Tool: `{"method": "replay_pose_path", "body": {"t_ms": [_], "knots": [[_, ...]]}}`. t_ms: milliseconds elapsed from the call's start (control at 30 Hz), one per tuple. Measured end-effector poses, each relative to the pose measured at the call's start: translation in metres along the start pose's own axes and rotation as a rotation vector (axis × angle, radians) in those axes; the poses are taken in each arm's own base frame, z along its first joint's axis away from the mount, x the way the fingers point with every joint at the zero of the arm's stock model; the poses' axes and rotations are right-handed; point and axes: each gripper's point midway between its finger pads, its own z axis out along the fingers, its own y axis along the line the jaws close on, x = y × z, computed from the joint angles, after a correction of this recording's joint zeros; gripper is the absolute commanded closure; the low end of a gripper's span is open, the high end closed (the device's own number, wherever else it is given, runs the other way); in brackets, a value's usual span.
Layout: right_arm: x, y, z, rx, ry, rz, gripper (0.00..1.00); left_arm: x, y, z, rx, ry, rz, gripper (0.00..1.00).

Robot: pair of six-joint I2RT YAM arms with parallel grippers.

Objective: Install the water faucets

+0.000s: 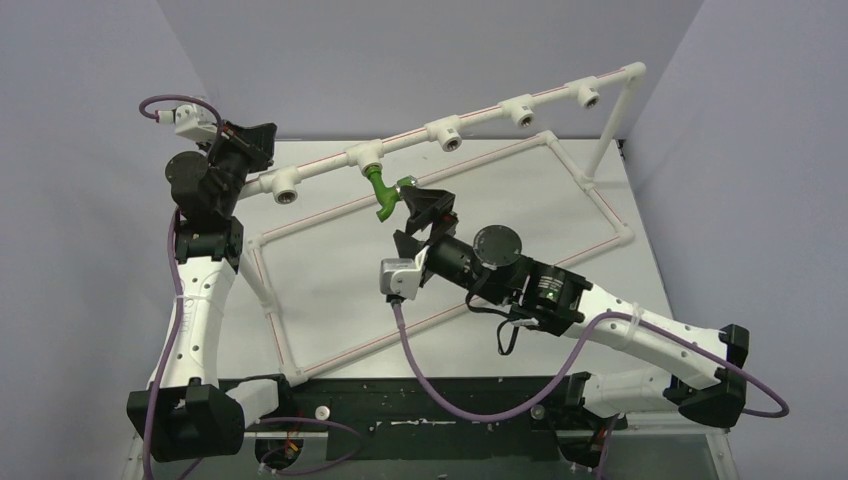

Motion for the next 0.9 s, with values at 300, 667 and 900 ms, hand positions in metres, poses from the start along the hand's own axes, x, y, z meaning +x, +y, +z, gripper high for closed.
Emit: {"method": "replay_pose_path", "body": {"t_ms": [300, 667, 900], "knots": [[0.033, 0.045, 0.030, -0.099, 0.184, -0.386, 0.18, 0.000, 0.000, 0.000, 0.000, 0.000, 0.000, 1.00], [0.044, 0.029, 0.049, 0.015, 0.292, -0.533, 0.29, 0.000, 0.000, 0.000, 0.000, 0.000, 0.000, 1.00], [0.047, 0.028, 0.055, 0.035, 0.307, -0.547, 0.50, 0.000, 0.000, 0.000, 0.000, 0.000, 0.000, 1.00]]}}
